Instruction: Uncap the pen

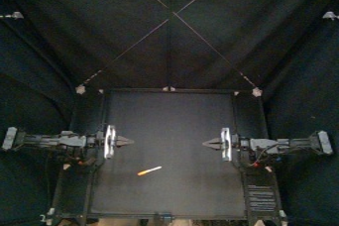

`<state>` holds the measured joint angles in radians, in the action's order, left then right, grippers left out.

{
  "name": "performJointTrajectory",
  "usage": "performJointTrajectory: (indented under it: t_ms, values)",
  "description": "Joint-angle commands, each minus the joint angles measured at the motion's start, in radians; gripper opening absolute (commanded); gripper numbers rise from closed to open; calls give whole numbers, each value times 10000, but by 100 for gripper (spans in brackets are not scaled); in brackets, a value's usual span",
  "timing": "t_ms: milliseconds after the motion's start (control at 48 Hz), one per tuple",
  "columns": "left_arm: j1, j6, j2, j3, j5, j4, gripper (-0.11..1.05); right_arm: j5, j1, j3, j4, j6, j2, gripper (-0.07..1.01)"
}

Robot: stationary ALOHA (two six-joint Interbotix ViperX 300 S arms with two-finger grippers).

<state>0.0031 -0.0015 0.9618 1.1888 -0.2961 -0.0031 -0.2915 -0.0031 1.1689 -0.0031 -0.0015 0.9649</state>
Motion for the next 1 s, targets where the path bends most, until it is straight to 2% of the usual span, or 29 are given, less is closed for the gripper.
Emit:
performJointTrajectory:
  t_ms: [21,146,229,292,458,583,625,708,1000]
  values:
    - [-77,-61,-92,184,-31,-307,-9,-153,0,-215,15,46,-414,-5]
    - [-184,-46,-199,307,-15,-813,-4,-307,61,-813,-15,46,-1672,-2]
    - [-399,-15,-322,337,-15,-982,-1,-322,92,-1381,-92,46,-2807,-1]
    - [-614,-15,-491,414,-15,-982,2,-337,153,-1841,-184,46,-3666,0]
    - [-1365,-31,-951,568,-15,-966,6,-322,430,-2976,-445,61,-5829,0]
    - [-1810,-31,-1197,629,-15,-966,9,-276,629,-3758,-660,46,-7225,5]
    - [-1902,-15,-1273,629,-15,-966,11,-261,675,-3988,-736,61,-7593,8]
    - [-1979,-15,-1335,644,-15,-966,16,-261,782,-4495,-767,61,-8314,16]
    - [-1979,15,-1427,828,337,-966,39,107,936,-6167,-706,92,-10630,52]
